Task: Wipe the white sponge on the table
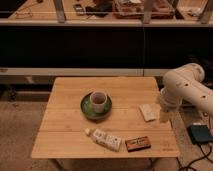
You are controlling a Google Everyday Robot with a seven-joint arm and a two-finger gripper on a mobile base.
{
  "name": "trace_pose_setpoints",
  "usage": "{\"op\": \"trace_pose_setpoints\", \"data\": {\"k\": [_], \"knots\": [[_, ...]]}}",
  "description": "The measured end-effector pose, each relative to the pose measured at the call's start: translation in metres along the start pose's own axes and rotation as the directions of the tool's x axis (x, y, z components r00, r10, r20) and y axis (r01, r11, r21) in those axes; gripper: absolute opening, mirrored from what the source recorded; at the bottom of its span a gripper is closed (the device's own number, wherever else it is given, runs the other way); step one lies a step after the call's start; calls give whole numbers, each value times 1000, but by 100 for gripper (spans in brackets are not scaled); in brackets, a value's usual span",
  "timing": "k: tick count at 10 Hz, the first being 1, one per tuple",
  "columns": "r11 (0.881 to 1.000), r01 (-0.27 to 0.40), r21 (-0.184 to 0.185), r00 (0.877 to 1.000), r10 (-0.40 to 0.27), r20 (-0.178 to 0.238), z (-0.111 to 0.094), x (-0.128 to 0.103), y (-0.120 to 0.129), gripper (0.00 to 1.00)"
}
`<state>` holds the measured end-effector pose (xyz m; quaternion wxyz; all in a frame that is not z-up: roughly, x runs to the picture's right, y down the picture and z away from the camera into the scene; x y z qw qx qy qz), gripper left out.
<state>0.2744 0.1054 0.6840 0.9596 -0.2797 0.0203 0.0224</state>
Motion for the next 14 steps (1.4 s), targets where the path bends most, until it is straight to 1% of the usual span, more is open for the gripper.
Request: {"op": "trace_pose_setpoints", "data": {"k": [9, 10, 11, 12, 13, 14], "knots": [[1000, 0, -3, 1000, 0, 1, 1, 0, 1, 65], [1000, 0, -2, 1000, 0, 1, 1, 0, 0, 65], [1000, 2, 8, 1000, -2, -3, -1, 1, -2, 65], [1000, 17, 22, 1000, -17, -14, -2, 4, -6, 65], [997, 65, 50, 997, -63, -37, -7, 10, -15, 65], [990, 125, 69, 991, -122, -55, -12, 15, -24, 65]]}}
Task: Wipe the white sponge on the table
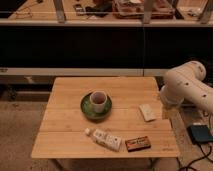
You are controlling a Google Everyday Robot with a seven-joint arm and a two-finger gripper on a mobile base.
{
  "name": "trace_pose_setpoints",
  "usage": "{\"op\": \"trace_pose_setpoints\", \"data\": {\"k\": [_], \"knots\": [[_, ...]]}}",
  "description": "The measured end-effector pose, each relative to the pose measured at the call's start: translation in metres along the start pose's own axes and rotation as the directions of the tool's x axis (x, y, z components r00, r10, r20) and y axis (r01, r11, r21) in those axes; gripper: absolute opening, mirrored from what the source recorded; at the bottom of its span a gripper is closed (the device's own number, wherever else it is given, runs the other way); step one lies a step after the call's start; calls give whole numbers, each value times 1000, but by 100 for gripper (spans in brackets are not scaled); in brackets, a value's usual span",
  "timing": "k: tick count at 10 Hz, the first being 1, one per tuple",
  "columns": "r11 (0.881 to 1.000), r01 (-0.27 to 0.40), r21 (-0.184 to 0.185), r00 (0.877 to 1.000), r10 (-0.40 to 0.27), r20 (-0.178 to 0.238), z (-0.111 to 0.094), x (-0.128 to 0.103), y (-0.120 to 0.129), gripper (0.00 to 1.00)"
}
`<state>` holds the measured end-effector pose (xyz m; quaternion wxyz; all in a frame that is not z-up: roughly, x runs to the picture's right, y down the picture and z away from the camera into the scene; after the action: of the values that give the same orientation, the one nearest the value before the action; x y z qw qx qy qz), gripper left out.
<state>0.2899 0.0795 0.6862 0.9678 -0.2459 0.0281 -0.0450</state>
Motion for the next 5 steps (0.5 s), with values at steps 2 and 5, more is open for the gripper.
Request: {"op": "trace_pose_setpoints", "data": {"k": [2, 5], "knots": [[987, 159, 25, 987, -159, -3, -7, 6, -14, 65], [910, 414, 12, 910, -414, 29, -14, 11, -31, 65]]}}
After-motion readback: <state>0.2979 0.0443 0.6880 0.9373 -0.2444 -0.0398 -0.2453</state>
